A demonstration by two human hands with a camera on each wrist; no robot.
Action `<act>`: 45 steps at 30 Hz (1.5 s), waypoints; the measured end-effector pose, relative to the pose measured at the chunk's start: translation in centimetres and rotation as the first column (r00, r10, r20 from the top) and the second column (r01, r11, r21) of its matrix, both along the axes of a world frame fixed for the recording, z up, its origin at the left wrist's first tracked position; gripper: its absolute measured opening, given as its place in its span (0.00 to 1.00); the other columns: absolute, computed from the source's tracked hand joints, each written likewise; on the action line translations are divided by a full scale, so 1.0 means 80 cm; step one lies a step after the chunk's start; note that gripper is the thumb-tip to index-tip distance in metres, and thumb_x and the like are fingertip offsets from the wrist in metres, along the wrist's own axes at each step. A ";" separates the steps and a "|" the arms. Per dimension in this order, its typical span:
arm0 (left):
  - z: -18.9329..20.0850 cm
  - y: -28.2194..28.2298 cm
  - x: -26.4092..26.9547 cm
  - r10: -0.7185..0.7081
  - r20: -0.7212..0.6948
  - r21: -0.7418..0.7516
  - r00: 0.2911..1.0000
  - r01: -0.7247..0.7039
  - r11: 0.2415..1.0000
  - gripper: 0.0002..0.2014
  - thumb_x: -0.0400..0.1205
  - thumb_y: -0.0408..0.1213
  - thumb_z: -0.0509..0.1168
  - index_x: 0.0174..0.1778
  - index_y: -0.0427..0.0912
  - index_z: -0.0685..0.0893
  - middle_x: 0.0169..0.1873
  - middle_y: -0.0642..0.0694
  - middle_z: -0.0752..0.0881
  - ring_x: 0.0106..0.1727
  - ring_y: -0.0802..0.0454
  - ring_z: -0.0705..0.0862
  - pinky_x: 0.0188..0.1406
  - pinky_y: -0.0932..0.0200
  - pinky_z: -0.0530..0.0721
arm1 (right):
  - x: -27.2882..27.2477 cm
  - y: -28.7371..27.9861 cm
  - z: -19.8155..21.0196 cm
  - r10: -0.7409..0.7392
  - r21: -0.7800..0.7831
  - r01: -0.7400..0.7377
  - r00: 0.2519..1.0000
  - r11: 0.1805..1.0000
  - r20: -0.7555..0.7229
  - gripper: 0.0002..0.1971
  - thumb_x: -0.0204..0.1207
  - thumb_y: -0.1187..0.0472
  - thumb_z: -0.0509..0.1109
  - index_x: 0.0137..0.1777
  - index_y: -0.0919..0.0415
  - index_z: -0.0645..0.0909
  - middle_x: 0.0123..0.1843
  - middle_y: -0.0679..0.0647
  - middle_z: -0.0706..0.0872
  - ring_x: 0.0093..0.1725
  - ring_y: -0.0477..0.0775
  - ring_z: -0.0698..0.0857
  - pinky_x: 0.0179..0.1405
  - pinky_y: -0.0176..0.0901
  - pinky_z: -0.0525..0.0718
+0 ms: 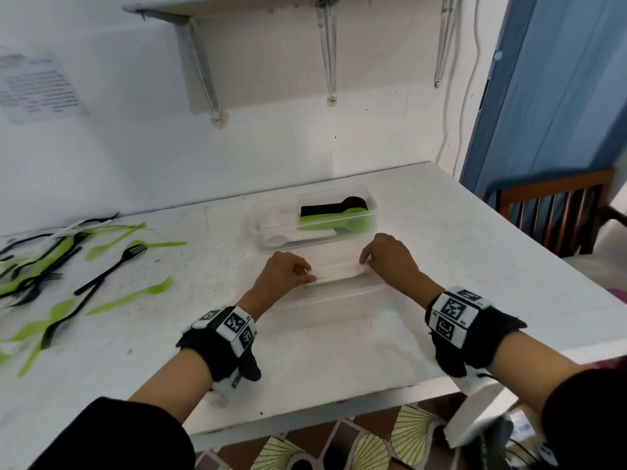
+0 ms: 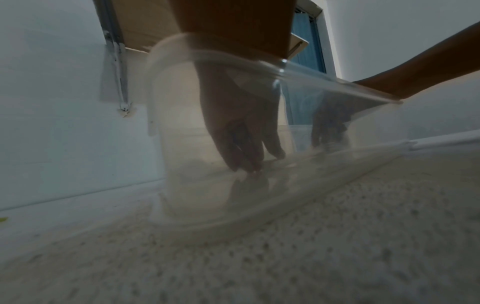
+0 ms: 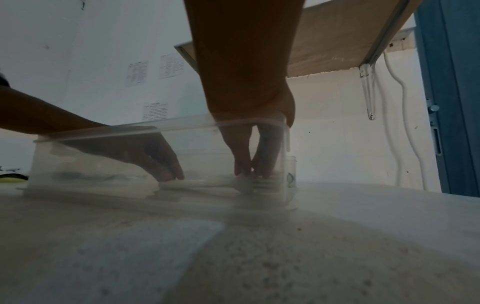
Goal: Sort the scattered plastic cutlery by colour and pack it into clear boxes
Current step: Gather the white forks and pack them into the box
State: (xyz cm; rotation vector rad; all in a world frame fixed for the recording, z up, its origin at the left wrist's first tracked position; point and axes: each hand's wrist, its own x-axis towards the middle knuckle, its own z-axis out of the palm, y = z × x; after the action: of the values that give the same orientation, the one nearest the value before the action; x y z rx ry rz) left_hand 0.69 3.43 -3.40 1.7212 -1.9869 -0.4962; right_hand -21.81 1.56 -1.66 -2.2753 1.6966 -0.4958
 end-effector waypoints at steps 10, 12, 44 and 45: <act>-0.006 -0.003 0.003 -0.012 -0.018 -0.067 1.000 0.011 0.998 0.09 0.69 0.32 0.77 0.42 0.36 0.88 0.37 0.44 0.89 0.31 0.60 0.80 0.41 0.64 0.79 | 0.000 -0.001 0.001 0.010 0.036 -0.011 1.000 0.999 0.003 0.12 0.72 0.72 0.64 0.47 0.61 0.87 0.51 0.60 0.84 0.50 0.59 0.84 0.40 0.37 0.69; -0.006 -0.004 0.003 -0.013 -0.039 -0.064 0.999 0.010 0.998 0.08 0.69 0.31 0.78 0.41 0.35 0.88 0.36 0.42 0.89 0.31 0.63 0.79 0.44 0.61 0.80 | 0.001 -0.001 0.002 0.018 0.037 -0.018 1.000 0.999 -0.006 0.11 0.72 0.72 0.65 0.47 0.61 0.87 0.51 0.60 0.84 0.50 0.59 0.84 0.40 0.37 0.69; -0.001 0.004 0.001 0.073 0.010 0.005 0.997 -0.073 0.997 0.05 0.72 0.39 0.75 0.35 0.50 0.85 0.36 0.57 0.88 0.26 0.62 0.82 0.33 0.70 0.74 | 0.003 -0.001 0.007 0.112 0.046 -0.110 0.992 0.993 -0.053 0.09 0.76 0.66 0.66 0.49 0.56 0.87 0.37 0.45 0.67 0.53 0.54 0.78 0.42 0.36 0.68; -0.003 0.003 0.002 0.070 0.018 -0.003 0.997 -0.070 0.998 0.04 0.72 0.39 0.75 0.35 0.50 0.85 0.36 0.57 0.88 0.27 0.63 0.82 0.35 0.69 0.75 | 0.003 -0.001 0.007 0.117 0.042 -0.115 0.991 0.993 -0.062 0.09 0.76 0.66 0.66 0.49 0.56 0.87 0.40 0.48 0.69 0.54 0.54 0.77 0.42 0.37 0.68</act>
State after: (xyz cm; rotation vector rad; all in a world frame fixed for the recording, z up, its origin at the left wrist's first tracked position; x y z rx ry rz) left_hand 0.85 3.66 -3.61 1.7931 -1.9309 -0.4552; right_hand -21.54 1.51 -1.10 -2.3693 1.5768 -0.3655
